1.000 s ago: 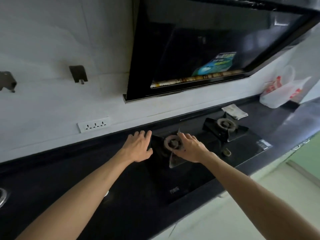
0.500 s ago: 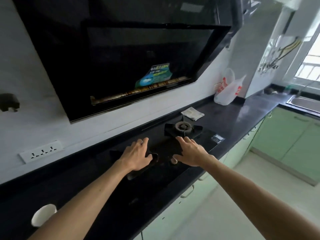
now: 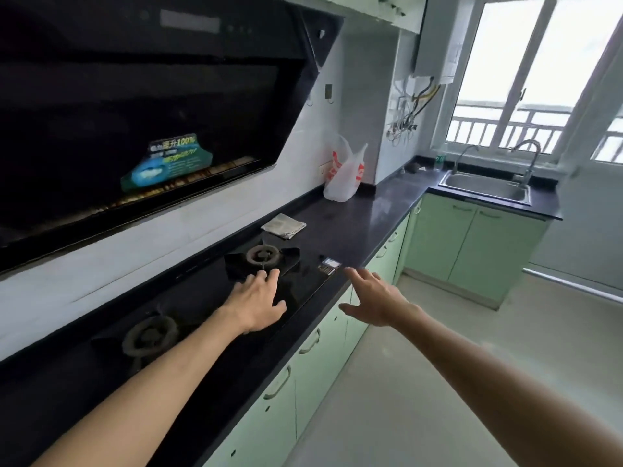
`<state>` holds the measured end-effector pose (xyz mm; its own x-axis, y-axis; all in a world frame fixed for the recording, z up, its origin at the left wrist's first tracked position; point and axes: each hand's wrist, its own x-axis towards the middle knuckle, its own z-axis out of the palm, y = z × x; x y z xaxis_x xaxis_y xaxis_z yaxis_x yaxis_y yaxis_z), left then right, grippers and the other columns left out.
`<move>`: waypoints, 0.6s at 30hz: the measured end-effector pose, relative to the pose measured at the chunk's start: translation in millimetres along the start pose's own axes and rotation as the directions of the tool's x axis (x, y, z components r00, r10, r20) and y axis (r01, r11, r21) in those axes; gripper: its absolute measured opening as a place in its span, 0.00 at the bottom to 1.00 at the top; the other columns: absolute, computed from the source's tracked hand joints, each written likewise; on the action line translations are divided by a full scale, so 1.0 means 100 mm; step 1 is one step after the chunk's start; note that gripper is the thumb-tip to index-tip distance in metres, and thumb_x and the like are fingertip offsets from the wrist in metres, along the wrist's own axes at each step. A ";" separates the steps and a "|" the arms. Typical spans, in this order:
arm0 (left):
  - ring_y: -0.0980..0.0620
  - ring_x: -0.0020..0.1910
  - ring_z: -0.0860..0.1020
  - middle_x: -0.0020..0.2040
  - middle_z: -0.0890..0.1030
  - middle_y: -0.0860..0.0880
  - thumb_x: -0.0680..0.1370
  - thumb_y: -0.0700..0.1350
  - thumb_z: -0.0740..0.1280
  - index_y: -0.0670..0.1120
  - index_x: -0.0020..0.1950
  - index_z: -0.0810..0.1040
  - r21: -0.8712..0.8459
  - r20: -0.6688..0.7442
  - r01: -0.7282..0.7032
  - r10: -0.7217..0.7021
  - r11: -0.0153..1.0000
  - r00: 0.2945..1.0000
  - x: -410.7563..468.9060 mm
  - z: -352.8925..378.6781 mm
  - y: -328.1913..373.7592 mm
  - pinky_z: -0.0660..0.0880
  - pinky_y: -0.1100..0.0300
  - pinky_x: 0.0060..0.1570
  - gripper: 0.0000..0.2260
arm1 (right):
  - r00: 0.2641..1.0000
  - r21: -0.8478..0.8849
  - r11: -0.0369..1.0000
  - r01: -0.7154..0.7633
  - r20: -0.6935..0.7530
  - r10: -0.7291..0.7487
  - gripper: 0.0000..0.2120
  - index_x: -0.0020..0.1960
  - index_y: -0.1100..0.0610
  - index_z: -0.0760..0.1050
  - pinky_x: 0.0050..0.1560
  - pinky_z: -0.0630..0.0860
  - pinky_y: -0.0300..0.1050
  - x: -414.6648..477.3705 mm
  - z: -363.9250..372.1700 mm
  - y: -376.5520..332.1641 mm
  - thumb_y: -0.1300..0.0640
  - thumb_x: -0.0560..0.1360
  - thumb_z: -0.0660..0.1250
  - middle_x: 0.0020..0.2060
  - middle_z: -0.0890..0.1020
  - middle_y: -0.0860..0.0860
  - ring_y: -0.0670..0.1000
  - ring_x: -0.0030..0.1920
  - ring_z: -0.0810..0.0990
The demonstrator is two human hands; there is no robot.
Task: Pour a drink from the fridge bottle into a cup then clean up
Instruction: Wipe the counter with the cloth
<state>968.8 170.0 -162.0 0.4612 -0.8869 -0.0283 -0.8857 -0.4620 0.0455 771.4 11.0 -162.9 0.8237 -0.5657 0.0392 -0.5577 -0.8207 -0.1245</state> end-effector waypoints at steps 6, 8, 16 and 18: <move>0.42 0.71 0.67 0.73 0.66 0.42 0.80 0.57 0.59 0.45 0.79 0.53 0.009 0.033 -0.101 0.101 0.995 0.994 0.45 0.02 0.49 0.67 0.45 0.67 0.32 | 0.992 0.023 0.992 -0.127 0.024 0.126 0.39 0.79 0.53 0.51 0.57 0.77 0.56 -0.12 0.01 0.48 0.41 0.77 0.66 0.69 0.69 0.58 0.60 0.66 0.71; 0.41 0.71 0.67 0.73 0.66 0.42 0.80 0.57 0.59 0.45 0.79 0.53 -0.002 0.039 -0.127 0.127 0.992 0.991 0.62 0.03 0.64 0.68 0.45 0.66 0.32 | 0.987 0.021 0.987 -0.161 0.028 0.160 0.38 0.78 0.53 0.51 0.57 0.77 0.56 -0.12 0.01 0.61 0.41 0.77 0.66 0.69 0.69 0.57 0.60 0.66 0.71; 0.41 0.69 0.69 0.70 0.69 0.43 0.79 0.58 0.60 0.45 0.77 0.56 -0.023 0.046 -0.269 0.270 0.963 0.962 1.45 0.09 1.03 0.69 0.45 0.64 0.31 | 0.960 -0.011 0.960 -0.278 0.035 0.278 0.38 0.77 0.53 0.53 0.57 0.77 0.57 0.20 0.01 1.11 0.41 0.76 0.67 0.68 0.70 0.58 0.60 0.66 0.71; 0.42 0.68 0.70 0.70 0.70 0.43 0.79 0.58 0.60 0.46 0.77 0.56 -0.033 0.056 -0.290 0.292 0.956 0.955 1.65 0.10 1.07 0.68 0.45 0.64 0.31 | 0.953 -0.016 0.954 -0.300 0.036 0.300 0.38 0.78 0.53 0.53 0.56 0.77 0.55 0.32 -0.02 1.20 0.41 0.76 0.67 0.68 0.69 0.58 0.60 0.66 0.71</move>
<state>949.8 -25.4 -171.8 0.1790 -0.9814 -0.0700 -0.9792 -0.1846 0.0843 731.1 -105.7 -174.8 0.6212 -0.7828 -0.0359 -0.7807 -0.6143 -0.1149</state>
